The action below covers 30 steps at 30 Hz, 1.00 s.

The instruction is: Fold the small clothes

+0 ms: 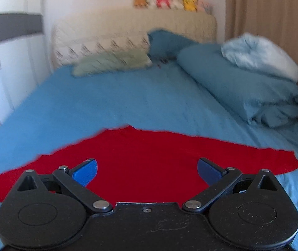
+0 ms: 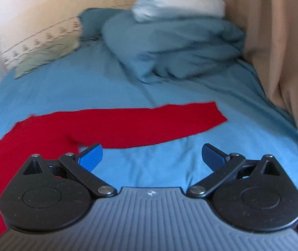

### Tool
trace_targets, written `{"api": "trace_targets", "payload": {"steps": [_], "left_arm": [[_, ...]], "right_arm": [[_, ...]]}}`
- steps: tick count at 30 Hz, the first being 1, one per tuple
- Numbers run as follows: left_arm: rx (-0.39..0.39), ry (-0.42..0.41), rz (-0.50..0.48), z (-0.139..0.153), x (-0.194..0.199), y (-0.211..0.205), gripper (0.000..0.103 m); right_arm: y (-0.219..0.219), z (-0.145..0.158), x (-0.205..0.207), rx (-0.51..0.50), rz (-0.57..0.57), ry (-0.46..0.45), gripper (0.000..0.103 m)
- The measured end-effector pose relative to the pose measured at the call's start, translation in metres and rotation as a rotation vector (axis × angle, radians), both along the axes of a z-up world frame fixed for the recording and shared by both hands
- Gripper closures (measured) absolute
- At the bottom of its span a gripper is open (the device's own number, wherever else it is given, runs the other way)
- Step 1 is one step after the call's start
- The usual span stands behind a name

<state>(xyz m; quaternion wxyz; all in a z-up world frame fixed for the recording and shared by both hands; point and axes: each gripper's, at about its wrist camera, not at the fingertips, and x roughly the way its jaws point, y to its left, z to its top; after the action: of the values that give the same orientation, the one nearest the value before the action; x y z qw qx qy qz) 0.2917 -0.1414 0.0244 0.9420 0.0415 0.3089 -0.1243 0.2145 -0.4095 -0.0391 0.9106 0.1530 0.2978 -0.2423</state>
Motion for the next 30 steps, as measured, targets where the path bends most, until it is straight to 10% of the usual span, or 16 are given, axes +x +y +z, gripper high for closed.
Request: {"api": "trace_targets", "payload": {"steps": [10,14,19,24,30], "left_arm": [[0.054,0.136,-0.048,-0.105,0.120,-0.084,0.000],[0.060,0.181,-0.033,-0.137,0.157,-0.105,0.000],[0.100,0.235,-0.010,-0.162,0.191,-0.119,0.000],[0.082,0.280,-0.006,-0.179,0.207,-0.119,0.000],[0.057,0.240,-0.034,-0.165,0.209,-0.104,0.000]], "right_arm": [[-0.091,-0.117,0.056,0.096,-0.157,-0.065,0.000],[-0.116,-0.142,0.073,0.097,-0.210,-0.065,0.019],[-0.127,-0.149,0.091,0.038,-0.257,-0.084,0.037],[-0.127,-0.147,0.108,-0.033,-0.268,-0.044,0.078],[-0.098,-0.104,0.128,-0.127,-0.159,-0.092,0.080]]}}
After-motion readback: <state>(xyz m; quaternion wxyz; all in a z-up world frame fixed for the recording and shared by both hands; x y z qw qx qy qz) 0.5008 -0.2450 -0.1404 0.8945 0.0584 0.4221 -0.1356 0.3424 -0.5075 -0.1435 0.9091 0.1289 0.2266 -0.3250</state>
